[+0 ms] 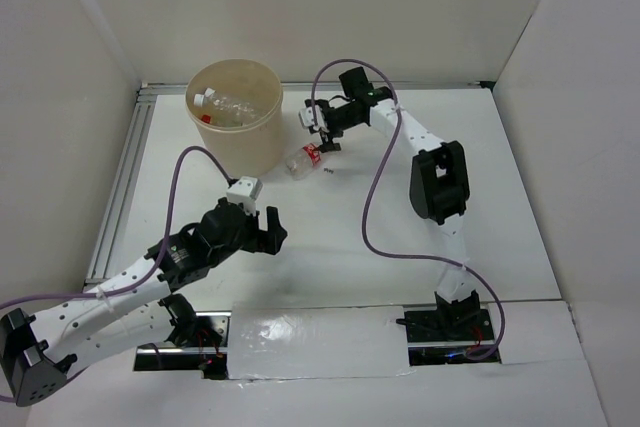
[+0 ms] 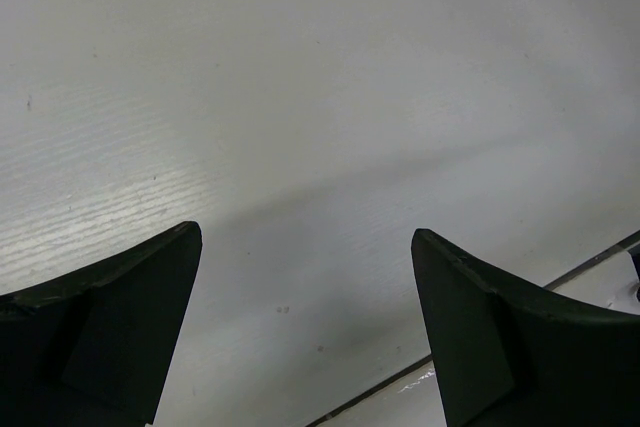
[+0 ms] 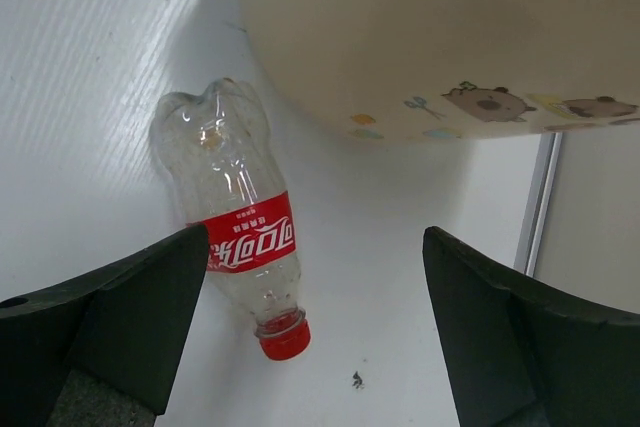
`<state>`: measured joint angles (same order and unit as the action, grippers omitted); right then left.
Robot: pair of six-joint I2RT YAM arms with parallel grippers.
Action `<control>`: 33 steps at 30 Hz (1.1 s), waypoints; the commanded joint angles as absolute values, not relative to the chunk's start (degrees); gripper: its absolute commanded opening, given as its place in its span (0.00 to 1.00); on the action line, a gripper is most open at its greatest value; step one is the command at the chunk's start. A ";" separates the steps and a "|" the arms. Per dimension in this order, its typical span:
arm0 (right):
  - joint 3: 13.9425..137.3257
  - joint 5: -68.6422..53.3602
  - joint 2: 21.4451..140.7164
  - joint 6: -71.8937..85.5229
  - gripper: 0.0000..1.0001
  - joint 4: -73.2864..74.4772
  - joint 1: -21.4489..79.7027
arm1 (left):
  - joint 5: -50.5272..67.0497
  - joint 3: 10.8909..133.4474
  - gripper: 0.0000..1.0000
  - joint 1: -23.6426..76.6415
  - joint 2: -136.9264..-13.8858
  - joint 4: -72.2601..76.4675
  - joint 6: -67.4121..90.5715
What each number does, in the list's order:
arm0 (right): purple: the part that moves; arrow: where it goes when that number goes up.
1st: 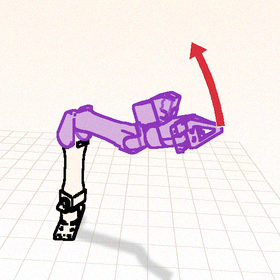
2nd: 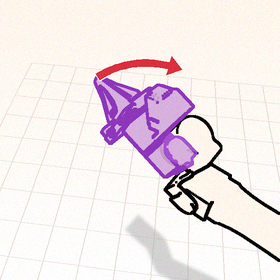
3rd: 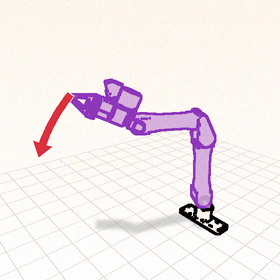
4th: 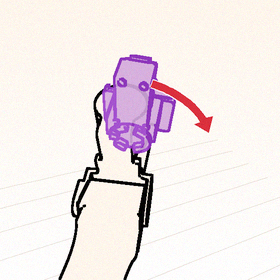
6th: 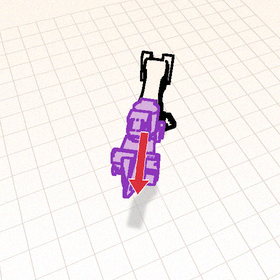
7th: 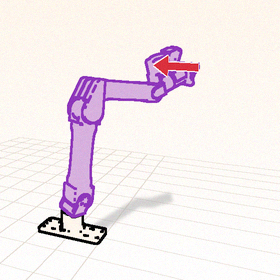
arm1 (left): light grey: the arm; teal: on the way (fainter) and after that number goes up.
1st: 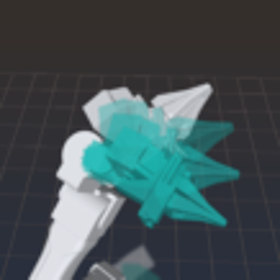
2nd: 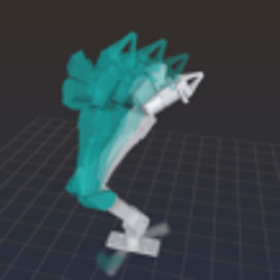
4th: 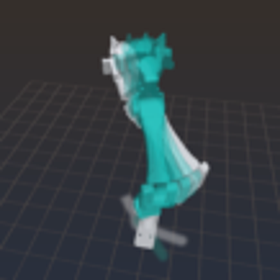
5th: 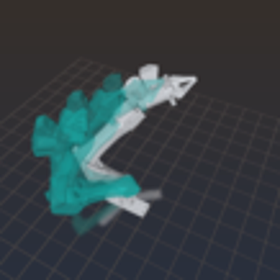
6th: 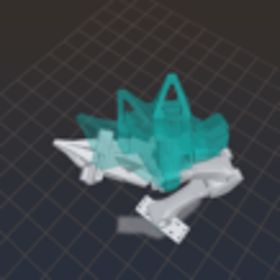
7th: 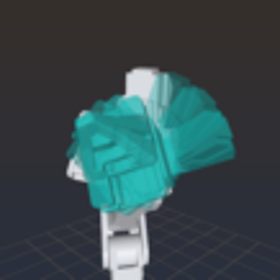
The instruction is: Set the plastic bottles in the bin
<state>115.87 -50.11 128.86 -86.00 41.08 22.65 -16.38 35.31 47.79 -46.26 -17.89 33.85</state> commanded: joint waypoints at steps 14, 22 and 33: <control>116.64 -43.95 137.29 -93.87 0.93 41.67 25.48 | -18.37 32.78 0.99 48.08 -44.99 -18.63 37.71; 116.63 -42.10 139.13 -95.36 0.72 49.46 26.02 | -19.42 33.40 0.99 48.08 -45.00 -18.63 37.18; 106.17 -55.79 113.05 -89.94 0.30 56.79 17.06 | -19.95 31.73 0.99 48.08 -40.96 -16.18 37.71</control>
<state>105.12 -47.18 126.21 -94.89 54.57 19.09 -18.85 32.21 47.79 -42.39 -19.16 36.51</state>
